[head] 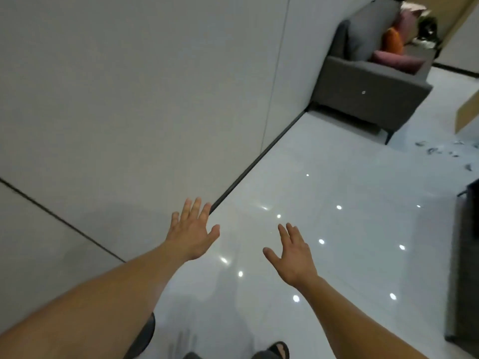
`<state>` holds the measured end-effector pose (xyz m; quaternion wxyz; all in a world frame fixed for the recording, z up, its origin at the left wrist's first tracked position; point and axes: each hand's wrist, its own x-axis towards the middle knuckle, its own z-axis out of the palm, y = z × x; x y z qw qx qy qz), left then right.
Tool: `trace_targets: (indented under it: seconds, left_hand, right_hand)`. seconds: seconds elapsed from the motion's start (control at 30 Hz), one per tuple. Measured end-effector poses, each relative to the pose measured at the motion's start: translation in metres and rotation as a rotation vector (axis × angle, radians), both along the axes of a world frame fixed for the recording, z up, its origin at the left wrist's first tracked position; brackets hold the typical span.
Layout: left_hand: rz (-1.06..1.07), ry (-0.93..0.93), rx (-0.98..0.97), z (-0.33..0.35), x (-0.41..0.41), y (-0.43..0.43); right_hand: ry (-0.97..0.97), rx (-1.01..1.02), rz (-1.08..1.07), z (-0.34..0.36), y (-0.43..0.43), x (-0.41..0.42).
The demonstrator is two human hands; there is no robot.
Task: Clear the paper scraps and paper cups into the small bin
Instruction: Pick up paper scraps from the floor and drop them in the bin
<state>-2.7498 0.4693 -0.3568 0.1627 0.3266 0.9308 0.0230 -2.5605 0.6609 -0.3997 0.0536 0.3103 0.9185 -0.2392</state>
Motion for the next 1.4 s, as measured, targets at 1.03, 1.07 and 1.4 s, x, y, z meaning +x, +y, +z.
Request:
trace_targets:
  seconds: [1.03,1.07,1.4]
  left_hand:
    - [-0.744,0.023,0.123,0.049,0.015,0.726]
    - [-0.761,0.020,0.113,0.045,0.020,0.744]
    - [-0.799,0.042,0.105,0.043,0.084,0.948]
  right_hand:
    - [0.003,0.048,-0.764,0.073,0.540,0.069]
    - [0.002,0.048,-0.779,0.070,0.556,0.073]
    - [0.026,0.055,-0.807,0.073,0.764,0.136]
